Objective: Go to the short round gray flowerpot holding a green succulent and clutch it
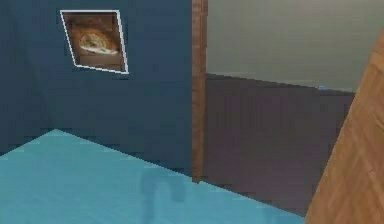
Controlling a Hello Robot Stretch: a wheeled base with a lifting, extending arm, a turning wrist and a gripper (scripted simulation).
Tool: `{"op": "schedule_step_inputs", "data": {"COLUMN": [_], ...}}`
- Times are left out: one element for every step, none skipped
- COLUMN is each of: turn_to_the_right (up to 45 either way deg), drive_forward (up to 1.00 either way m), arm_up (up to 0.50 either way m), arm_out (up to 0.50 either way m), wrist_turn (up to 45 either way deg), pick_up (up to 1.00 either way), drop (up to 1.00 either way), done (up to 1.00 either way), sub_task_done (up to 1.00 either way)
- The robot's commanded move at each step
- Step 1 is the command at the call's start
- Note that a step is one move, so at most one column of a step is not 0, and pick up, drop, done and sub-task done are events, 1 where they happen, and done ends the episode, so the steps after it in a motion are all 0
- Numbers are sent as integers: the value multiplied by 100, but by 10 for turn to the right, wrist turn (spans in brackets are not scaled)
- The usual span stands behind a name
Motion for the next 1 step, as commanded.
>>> {"op": "schedule_step_inputs", "data": {"turn_to_the_right": [90], "drive_forward": [0], "arm_up": [0], "arm_out": [0], "wrist_turn": [0], "pick_up": [0], "drop": [0], "done": [0], "sub_task_done": [0]}}
